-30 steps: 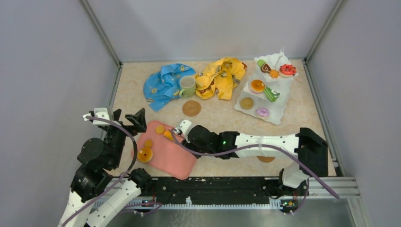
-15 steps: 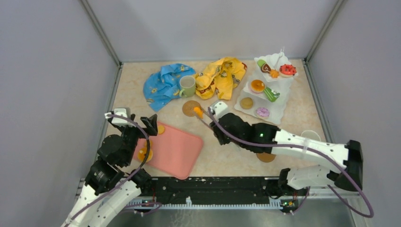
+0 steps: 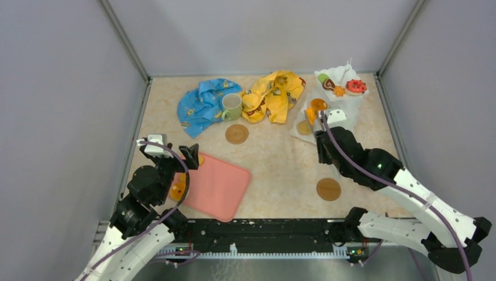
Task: Serve the afternoon tea
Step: Place the desert on the desert table.
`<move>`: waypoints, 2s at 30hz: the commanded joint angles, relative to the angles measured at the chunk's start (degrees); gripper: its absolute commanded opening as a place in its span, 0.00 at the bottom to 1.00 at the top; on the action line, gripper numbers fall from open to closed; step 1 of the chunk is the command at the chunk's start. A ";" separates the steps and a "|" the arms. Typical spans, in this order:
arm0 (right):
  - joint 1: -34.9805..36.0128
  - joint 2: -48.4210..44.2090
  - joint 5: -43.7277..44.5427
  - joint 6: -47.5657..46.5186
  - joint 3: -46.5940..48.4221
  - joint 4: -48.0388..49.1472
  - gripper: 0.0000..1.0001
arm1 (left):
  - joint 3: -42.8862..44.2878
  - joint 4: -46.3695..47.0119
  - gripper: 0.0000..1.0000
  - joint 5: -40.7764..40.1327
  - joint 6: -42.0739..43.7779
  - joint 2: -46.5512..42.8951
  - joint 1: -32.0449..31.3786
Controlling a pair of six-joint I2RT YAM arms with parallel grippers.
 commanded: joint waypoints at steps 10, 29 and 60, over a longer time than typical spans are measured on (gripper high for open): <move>-15.62 2.31 -6.97 -8.33 2.97 7.84 0.33 | -0.23 2.74 0.99 1.23 0.87 -0.94 0.19; -16.95 0.40 -0.03 -5.92 9.72 -4.24 0.33 | -0.80 3.17 0.99 1.30 1.58 -0.78 0.20; -23.51 -0.24 1.63 -8.74 8.95 -4.43 0.34 | -0.91 3.23 0.99 1.45 1.66 -0.49 0.16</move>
